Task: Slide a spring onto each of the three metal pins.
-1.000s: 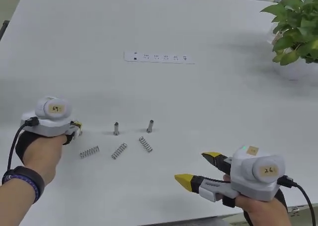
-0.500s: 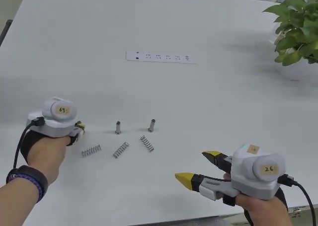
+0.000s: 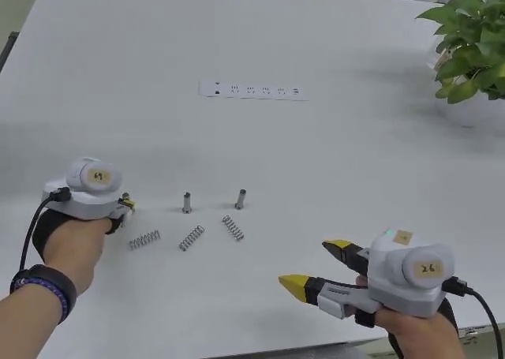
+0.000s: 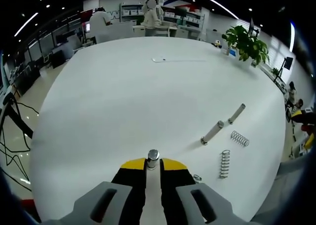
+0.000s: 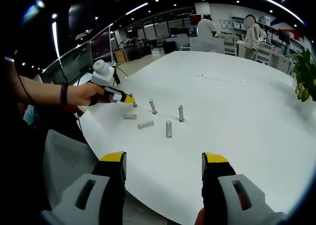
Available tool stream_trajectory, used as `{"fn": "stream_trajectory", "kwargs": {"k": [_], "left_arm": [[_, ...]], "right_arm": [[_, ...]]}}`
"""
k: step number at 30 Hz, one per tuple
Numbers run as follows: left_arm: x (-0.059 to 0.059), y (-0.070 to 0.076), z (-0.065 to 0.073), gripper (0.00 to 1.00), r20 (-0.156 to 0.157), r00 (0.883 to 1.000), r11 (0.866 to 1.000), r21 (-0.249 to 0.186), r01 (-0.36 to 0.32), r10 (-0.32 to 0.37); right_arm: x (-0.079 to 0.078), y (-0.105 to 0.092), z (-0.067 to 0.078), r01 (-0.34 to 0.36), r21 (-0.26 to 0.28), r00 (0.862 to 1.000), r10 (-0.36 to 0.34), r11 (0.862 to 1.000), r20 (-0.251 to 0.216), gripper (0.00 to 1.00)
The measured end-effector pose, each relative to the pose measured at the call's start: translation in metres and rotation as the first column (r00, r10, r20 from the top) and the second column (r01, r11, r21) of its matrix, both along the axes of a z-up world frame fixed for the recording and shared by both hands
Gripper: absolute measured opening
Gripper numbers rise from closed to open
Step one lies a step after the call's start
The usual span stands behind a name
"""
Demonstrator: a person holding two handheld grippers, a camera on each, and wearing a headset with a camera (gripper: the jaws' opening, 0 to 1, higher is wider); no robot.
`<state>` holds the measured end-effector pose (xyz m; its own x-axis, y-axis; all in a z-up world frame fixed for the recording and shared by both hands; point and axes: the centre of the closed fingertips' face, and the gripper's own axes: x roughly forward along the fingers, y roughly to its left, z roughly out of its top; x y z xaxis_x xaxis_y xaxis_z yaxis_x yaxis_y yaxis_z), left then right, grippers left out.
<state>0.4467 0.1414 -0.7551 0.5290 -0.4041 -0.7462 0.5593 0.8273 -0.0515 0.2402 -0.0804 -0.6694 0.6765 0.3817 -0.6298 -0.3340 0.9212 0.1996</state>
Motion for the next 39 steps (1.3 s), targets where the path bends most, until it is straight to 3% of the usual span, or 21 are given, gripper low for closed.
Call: {"fn": "stream_trajectory", "kwargs": {"k": [8,18,22,26,39], "left_arm": [[-0.008,0.004,-0.002,0.08,-0.017,1.0,1.0,-0.001,-0.005,0.005],[-0.037,0.019,0.003,0.13,-0.029,0.998,0.999,-0.022,-0.048,0.047],[-0.042,0.027,0.004,0.15,-0.028,0.998,0.998,-0.034,-0.057,0.056],[-0.048,0.036,0.009,0.17,-0.019,0.998,0.996,-0.053,-0.066,0.065],[-0.064,0.055,0.03,0.25,0.049,0.996,0.991,-0.112,-0.075,0.081]], "right_arm": [[0.001,0.002,-0.001,-0.005,0.008,1.0,0.005,1.0,0.004,0.6],[0.005,0.006,-0.004,-0.045,0.016,0.999,0.044,0.999,0.003,0.6],[0.009,0.01,-0.003,-0.072,0.015,0.997,0.072,0.997,0.006,0.6],[0.013,0.015,-0.003,-0.099,0.017,0.995,0.099,0.995,0.013,0.6],[0.017,0.032,-0.005,-0.176,0.03,0.984,0.176,0.984,0.013,0.6]]}}
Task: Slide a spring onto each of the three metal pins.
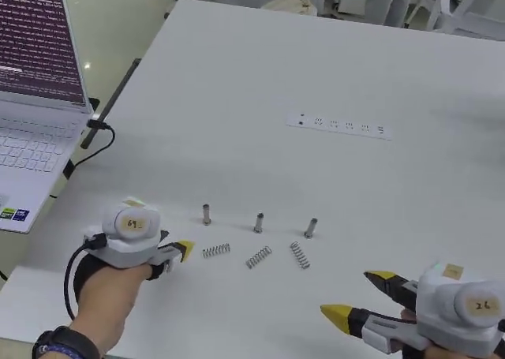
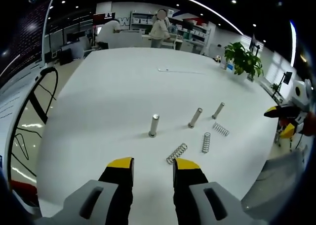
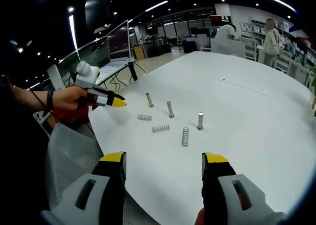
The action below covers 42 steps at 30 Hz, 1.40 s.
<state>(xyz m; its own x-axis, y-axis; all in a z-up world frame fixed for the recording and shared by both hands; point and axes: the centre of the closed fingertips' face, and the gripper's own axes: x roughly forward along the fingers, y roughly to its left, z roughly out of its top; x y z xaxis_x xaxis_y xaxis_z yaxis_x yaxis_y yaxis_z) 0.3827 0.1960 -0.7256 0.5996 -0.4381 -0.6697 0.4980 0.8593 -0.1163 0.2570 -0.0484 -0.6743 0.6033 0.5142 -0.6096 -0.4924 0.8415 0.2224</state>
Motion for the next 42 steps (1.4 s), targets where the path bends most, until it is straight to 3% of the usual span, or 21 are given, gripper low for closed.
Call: {"fn": "stream_trajectory", "kwargs": {"k": [13,18,24,30,35,42], "left_arm": [[-0.015,0.019,0.024,0.33,0.07,0.997,1.0,-0.026,-0.004,0.006],[-0.021,0.029,0.04,0.36,0.11,0.994,0.999,-0.036,0.0,0.004],[-0.025,0.043,0.047,0.37,0.131,0.991,0.999,-0.036,0.009,-0.005],[-0.035,0.049,0.058,0.39,0.15,0.989,0.999,-0.037,0.025,-0.019],[-0.036,0.051,0.065,0.4,0.153,0.988,0.998,-0.045,0.032,-0.025],[-0.034,0.05,0.081,0.41,0.185,0.982,0.996,-0.077,0.047,-0.032]], "right_arm": [[-0.003,0.0,0.0,-0.01,0.003,1.0,0.01,1.0,0.006,0.61],[-0.004,-0.001,0.003,0.007,0.006,1.0,-0.008,1.0,0.019,0.61],[-0.007,-0.005,0.005,0.031,0.006,0.999,-0.031,1.0,0.027,0.61],[-0.01,-0.008,0.004,0.052,-0.002,0.998,-0.051,0.999,0.027,0.61],[-0.01,-0.01,0.004,0.072,-0.004,0.997,-0.072,0.997,0.029,0.61],[-0.011,-0.009,0.006,0.079,-0.019,0.997,-0.079,0.997,0.023,0.61]]}}
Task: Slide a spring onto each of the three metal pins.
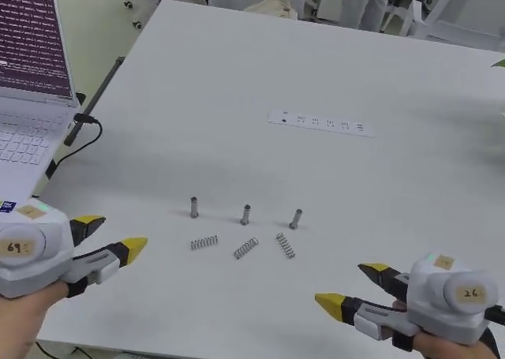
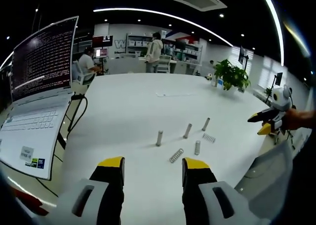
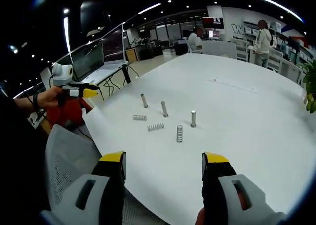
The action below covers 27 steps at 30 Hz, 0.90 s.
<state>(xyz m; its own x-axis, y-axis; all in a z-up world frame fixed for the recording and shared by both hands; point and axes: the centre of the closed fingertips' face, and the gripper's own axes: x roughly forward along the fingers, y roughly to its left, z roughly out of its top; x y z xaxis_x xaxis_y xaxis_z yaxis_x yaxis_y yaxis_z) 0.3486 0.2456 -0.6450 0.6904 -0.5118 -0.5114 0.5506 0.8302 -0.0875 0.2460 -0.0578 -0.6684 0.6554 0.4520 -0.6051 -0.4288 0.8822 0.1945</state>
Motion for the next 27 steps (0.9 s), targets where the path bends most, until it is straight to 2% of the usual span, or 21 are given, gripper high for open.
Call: {"fn": "stream_trajectory", "kwargs": {"k": [6,11,17,27], "left_arm": [[-0.003,-0.001,0.004,0.43,0.004,1.0,1.0,-0.003,0.028,-0.028],[-0.007,-0.004,0.001,0.44,-0.008,0.998,0.998,0.007,0.059,-0.059],[-0.004,-0.004,-0.002,0.44,-0.014,0.997,0.997,0.006,0.071,-0.071],[0.003,-0.011,0.002,0.44,-0.007,0.994,0.994,0.009,0.109,-0.109]], "right_arm": [[0.001,-0.003,0.003,0.021,-0.004,1.0,-0.021,1.0,0.006,0.61],[-0.005,-0.005,0.002,0.046,-0.002,0.999,-0.046,0.999,0.002,0.61],[-0.012,-0.005,0.0,0.058,-0.006,0.998,-0.058,0.998,-0.008,0.61],[-0.01,-0.004,0.004,0.076,-0.006,0.997,-0.076,0.997,0.0,0.61]]}}
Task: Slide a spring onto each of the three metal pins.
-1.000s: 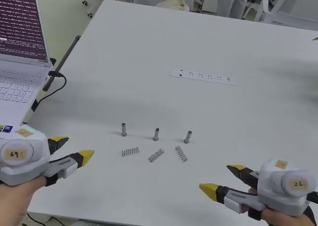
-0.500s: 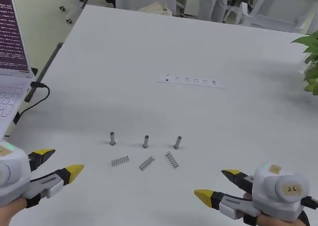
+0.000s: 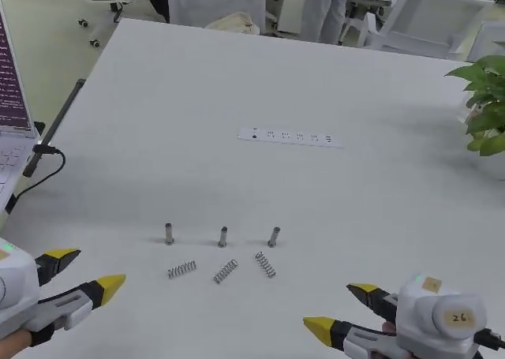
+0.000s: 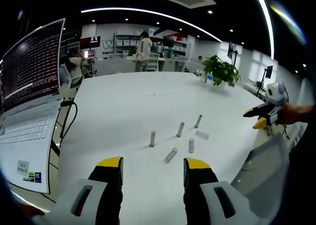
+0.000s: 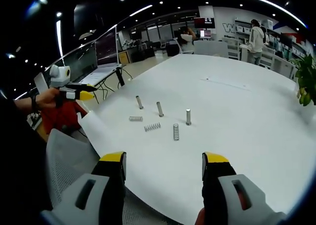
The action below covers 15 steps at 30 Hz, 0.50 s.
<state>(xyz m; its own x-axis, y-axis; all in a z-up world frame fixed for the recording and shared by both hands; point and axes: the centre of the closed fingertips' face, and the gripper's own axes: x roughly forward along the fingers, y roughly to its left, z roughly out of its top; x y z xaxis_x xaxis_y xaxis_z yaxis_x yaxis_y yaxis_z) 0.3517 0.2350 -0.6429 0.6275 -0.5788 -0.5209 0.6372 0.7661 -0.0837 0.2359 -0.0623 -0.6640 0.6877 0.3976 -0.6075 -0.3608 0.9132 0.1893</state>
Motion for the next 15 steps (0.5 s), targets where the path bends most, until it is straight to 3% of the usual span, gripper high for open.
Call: {"fn": "stream_trajectory", "kwargs": {"k": [6,15], "left_arm": [[0.002,-0.008,-0.001,0.45,-0.001,0.999,0.999,0.014,0.046,-0.046],[0.004,-0.022,-0.012,0.46,-0.027,0.994,0.994,0.022,0.104,-0.103]], "right_arm": [[-0.001,0.0,0.001,0.007,-0.004,1.0,-0.007,1.0,0.001,0.61],[-0.004,-0.007,0.004,0.034,-0.01,0.999,-0.034,0.999,0.005,0.61]]}}
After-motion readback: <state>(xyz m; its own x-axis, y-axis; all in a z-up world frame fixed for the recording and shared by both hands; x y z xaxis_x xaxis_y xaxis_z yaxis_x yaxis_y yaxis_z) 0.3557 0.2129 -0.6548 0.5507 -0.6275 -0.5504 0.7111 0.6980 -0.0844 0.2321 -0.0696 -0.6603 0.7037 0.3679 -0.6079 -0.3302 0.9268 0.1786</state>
